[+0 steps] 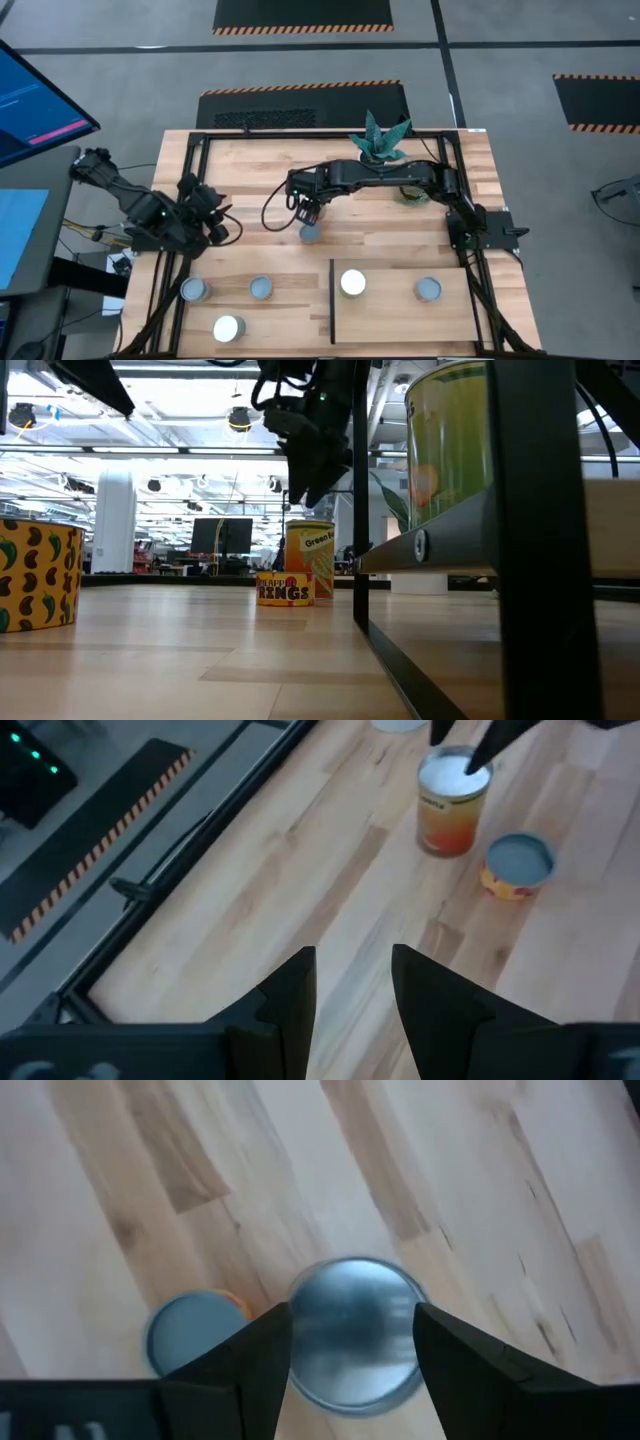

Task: Pick and place cans onto a shelf
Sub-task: Put the canned green beans on the shelf

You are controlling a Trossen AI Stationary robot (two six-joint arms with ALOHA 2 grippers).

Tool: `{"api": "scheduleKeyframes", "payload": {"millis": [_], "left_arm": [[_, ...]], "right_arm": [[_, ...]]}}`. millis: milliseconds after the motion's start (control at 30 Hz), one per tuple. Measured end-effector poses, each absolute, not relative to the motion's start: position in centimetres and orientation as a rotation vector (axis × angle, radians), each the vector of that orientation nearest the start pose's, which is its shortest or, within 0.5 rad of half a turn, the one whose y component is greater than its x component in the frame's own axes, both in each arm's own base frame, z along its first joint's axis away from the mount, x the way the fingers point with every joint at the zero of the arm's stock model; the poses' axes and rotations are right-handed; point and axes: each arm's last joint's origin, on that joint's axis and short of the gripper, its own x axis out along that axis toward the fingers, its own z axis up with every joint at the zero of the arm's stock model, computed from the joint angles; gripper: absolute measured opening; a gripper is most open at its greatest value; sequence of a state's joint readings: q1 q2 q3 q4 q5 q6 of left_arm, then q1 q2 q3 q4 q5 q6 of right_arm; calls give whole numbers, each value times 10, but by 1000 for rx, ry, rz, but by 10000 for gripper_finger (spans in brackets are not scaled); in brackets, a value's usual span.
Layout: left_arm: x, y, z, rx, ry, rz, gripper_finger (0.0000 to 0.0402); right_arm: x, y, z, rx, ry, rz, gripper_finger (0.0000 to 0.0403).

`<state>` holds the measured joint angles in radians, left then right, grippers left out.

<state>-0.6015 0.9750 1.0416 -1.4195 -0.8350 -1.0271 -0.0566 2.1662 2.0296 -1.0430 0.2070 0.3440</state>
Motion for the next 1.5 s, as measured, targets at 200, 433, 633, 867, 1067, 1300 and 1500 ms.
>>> {"api": "scheduleKeyframes", "payload": {"millis": [200, 433, 633, 867, 1067, 1300, 1500], "left_arm": [[119, -59, 314, -42, 717, 648, 123], [122, -64, 315, -98, 686, 637, 123], [125, -65, 315, -111, 675, 631, 123], [125, -65, 315, -114, 672, 631, 123], [126, -66, 315, -124, 663, 628, 123], [127, -67, 315, -133, 656, 625, 123], [127, -66, 315, -130, 651, 629, 123]], "right_arm": [[461, -25, 243, 241, 1143, -448, 230], [471, -19, 222, 263, 1151, -492, 230], [471, -17, 222, 272, 1140, -518, 225], [468, -18, 224, 263, 1132, -569, 149], [469, -14, 225, 242, 1128, -561, 31], [464, 0, 231, 194, 1144, -530, 5], [449, 21, 259, 119, 1109, -544, 4]]}}
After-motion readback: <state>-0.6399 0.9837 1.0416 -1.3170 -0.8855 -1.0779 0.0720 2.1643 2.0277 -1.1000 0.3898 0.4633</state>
